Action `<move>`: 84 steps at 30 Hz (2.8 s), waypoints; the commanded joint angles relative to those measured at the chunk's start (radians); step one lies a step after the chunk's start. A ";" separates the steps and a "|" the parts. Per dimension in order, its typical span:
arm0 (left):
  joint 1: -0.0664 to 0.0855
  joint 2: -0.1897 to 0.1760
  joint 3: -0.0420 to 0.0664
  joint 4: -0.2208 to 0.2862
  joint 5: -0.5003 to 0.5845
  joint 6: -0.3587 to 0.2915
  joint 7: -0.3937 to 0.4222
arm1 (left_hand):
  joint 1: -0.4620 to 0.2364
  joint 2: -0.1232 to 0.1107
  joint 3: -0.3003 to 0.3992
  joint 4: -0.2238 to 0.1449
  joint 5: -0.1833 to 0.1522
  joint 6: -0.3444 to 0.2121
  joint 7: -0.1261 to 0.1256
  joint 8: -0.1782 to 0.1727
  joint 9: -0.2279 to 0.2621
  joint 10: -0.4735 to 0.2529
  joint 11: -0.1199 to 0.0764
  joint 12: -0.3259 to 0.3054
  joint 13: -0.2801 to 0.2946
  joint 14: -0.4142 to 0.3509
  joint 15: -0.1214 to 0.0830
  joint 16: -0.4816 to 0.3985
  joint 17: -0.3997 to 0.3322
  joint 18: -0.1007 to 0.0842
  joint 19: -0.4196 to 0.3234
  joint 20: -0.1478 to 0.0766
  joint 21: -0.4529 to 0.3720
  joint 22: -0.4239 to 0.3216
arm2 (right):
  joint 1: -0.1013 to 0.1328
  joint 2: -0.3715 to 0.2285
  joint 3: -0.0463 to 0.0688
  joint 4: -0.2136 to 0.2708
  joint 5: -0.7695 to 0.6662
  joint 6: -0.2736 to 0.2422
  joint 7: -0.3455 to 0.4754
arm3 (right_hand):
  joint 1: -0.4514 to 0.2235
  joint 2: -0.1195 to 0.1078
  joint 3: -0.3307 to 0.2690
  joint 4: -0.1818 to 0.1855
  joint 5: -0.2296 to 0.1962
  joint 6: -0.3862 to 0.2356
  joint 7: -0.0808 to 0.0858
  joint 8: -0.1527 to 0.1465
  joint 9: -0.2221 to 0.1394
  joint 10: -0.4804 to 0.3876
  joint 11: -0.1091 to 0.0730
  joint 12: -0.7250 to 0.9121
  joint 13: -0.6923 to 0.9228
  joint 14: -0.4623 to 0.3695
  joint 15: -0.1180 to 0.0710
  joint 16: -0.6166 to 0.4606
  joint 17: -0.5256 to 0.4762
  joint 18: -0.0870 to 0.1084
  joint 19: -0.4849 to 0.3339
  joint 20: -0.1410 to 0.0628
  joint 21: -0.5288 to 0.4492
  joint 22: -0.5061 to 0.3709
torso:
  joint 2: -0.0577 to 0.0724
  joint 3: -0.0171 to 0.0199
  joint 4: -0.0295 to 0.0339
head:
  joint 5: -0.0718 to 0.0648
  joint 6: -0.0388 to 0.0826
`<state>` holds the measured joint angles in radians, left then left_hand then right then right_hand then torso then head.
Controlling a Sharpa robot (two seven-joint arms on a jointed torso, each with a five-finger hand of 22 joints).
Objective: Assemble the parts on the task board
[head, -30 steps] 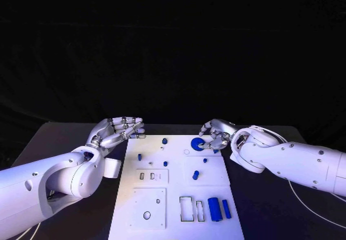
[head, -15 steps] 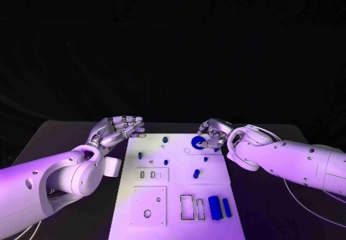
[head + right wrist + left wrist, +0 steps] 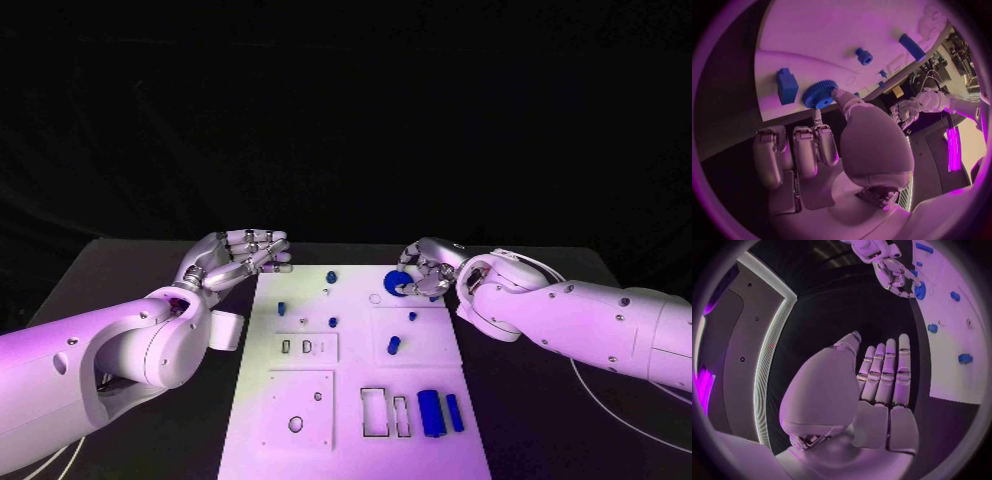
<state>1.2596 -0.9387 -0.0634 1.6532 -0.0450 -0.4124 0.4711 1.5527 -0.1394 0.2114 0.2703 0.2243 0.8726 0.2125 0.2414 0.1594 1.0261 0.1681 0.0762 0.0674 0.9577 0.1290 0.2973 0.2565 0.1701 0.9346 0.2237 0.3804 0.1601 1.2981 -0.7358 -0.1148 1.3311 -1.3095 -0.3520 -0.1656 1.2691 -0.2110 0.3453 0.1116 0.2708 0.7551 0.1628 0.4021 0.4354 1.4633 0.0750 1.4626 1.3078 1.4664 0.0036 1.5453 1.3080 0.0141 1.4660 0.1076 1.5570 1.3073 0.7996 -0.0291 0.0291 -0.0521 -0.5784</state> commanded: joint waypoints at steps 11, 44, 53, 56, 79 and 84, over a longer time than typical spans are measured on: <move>0.001 -0.002 0.001 0.000 0.002 0.016 0.002 | 0.014 0.000 0.008 -0.002 -0.003 -0.002 0.004 -0.006 0.001 0.003 0.004 -0.004 -0.001 -0.006 0.001 -0.006 0.002 0.011 0.007 -0.001 0.007 0.002 | -0.008 -0.006 -0.002 0.007 -0.057 0.036 -0.005 | 0.053 0.018 0.088 -0.030 0.003 0.044 -0.006 0.027 -0.003 0.030 -0.002 0.020 0.172 0.092 0.000 0.009 0.204 -0.013 0.103 0.004 0.012 0.261 | 0.001 0.0006 -0.0006 | 0.000 -0.003; 0.001 0.009 0.001 -0.001 0.002 0.018 0.001 | 0.015 0.001 0.009 -0.003 -0.002 -0.002 0.004 -0.007 0.001 0.003 0.004 -0.005 -0.001 -0.006 0.001 -0.007 0.003 0.011 0.006 -0.001 0.008 0.002 | -0.008 0.089 0.000 0.140 -0.313 -0.191 -0.020 | 0.005 0.012 0.173 -0.036 -0.032 0.140 -0.040 0.045 -0.001 0.057 -0.032 0.047 0.200 0.094 -0.027 0.011 0.211 -0.014 0.105 -0.021 0.014 0.263 | 0.001 -0.0036 0.0065 | 0.005 0.005; 0.001 0.011 0.001 -0.001 0.002 0.017 0.002 | 0.015 0.001 0.009 -0.003 -0.002 -0.002 0.004 -0.007 0.001 0.003 0.004 -0.005 -0.001 -0.006 0.001 -0.007 0.003 0.011 0.006 -0.001 0.008 0.002 | -0.017 0.159 -0.004 0.093 -0.315 -0.164 -0.023 | -0.003 0.009 0.175 -0.033 -0.036 0.139 -0.040 0.039 -0.003 0.057 -0.032 0.046 0.200 0.094 -0.028 0.011 0.210 -0.014 0.105 -0.022 0.014 0.263 | 0.003 -0.0035 0.0057 | 0.009 0.003; 0.001 0.011 0.001 0.000 0.002 0.017 0.002 | 0.015 0.001 0.009 -0.003 -0.002 -0.002 0.004 -0.007 0.001 0.003 0.004 -0.005 -0.001 -0.006 0.001 -0.007 0.003 0.011 0.006 -0.001 0.008 0.002 | -0.022 0.178 -0.006 0.073 -0.315 -0.155 -0.029 | -0.004 0.008 0.175 -0.033 -0.036 0.138 -0.040 0.038 -0.003 0.056 -0.032 0.046 0.199 0.094 -0.028 0.011 0.210 -0.014 0.105 -0.022 0.014 0.263 | 0.002 -0.0038 0.0071 | 0.009 0.002; 0.002 0.007 0.001 -0.001 0.002 0.017 0.001 | 0.017 0.001 0.012 -0.004 -0.003 -0.002 0.004 -0.007 0.001 0.003 0.004 -0.006 -0.001 -0.008 0.001 -0.008 0.003 0.010 0.005 -0.001 0.009 0.003 | -0.041 0.256 -0.011 -0.013 -0.310 -0.118 -0.019 | -0.019 -0.002 0.176 -0.029 -0.043 0.133 -0.036 0.024 -0.008 0.051 -0.029 0.039 0.194 0.093 -0.026 0.010 0.207 -0.014 0.105 -0.021 0.014 0.263 | 0.001 -0.0023 0.0045 | 0.013 -0.005; 0.002 0.006 0.001 0.000 0.002 0.020 -0.003 | 0.017 0.001 0.014 -0.004 -0.003 -0.002 0.004 -0.007 0.001 0.003 0.004 -0.007 -0.001 -0.009 0.002 -0.009 0.004 0.010 0.004 -0.001 0.010 0.003 | -0.043 0.256 -0.013 -0.012 -0.307 -0.111 -0.015 | -0.021 -0.003 0.175 -0.029 -0.044 0.133 -0.036 0.023 -0.008 0.052 -0.029 0.040 0.194 0.093 -0.025 0.009 0.207 -0.014 0.105 -0.021 0.014 0.263 | 0.001 -0.0027 0.0039 | 0.013 -0.006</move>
<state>1.2598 -0.9334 -0.0632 1.6510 -0.0447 -0.4110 0.4658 1.5607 -0.1392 0.2187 0.2665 0.2243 0.8726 0.2125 0.2377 0.1594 1.0261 0.1680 0.0724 0.0674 0.9554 0.1312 0.2923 0.2590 0.1701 0.9345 0.2237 0.3842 0.1614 1.2581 -0.4816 -0.1251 1.3168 -1.6096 -0.4995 -0.1932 1.2552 -0.2159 0.5176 0.0775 0.2297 0.8507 0.1637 0.4242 0.4282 1.4653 0.0521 1.5066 1.3081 1.4665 -0.0146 1.5528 1.3074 0.0144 1.4660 0.0896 1.5653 1.3081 0.8011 -0.0315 0.0336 -0.0391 -0.5840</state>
